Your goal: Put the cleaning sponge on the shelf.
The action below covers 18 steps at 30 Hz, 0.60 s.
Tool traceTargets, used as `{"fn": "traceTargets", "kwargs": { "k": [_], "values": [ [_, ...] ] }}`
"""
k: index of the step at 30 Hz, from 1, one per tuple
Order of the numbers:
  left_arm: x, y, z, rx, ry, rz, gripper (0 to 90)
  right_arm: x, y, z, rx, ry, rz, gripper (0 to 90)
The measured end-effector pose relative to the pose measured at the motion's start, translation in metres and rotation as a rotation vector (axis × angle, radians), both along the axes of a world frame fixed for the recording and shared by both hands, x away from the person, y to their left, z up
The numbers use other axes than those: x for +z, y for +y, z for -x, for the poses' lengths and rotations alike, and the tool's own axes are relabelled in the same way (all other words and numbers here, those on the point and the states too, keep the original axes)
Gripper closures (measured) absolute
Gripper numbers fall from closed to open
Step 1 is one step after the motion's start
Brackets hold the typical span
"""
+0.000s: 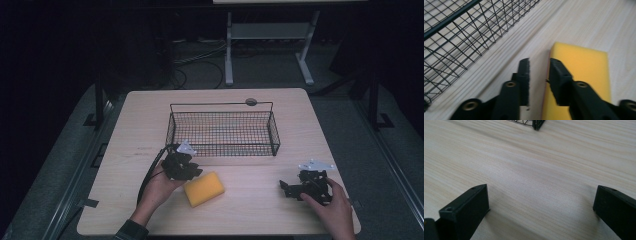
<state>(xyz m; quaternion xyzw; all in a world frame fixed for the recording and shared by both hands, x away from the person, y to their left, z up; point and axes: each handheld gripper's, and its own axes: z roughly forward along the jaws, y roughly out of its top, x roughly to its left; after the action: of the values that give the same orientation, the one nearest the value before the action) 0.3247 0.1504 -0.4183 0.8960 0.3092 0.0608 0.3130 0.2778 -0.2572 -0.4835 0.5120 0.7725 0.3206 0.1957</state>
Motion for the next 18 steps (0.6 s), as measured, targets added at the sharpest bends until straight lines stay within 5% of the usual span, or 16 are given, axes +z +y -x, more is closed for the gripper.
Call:
{"fn": "traceTargets", "kwargs": {
  "k": [18],
  "values": [
    [0.012, -0.009, 0.015, -0.084, 0.053, -0.037, 7.4, 0.0, 0.0, 0.0, 0.0, 0.0, 0.0, 0.0]
  ]
}}
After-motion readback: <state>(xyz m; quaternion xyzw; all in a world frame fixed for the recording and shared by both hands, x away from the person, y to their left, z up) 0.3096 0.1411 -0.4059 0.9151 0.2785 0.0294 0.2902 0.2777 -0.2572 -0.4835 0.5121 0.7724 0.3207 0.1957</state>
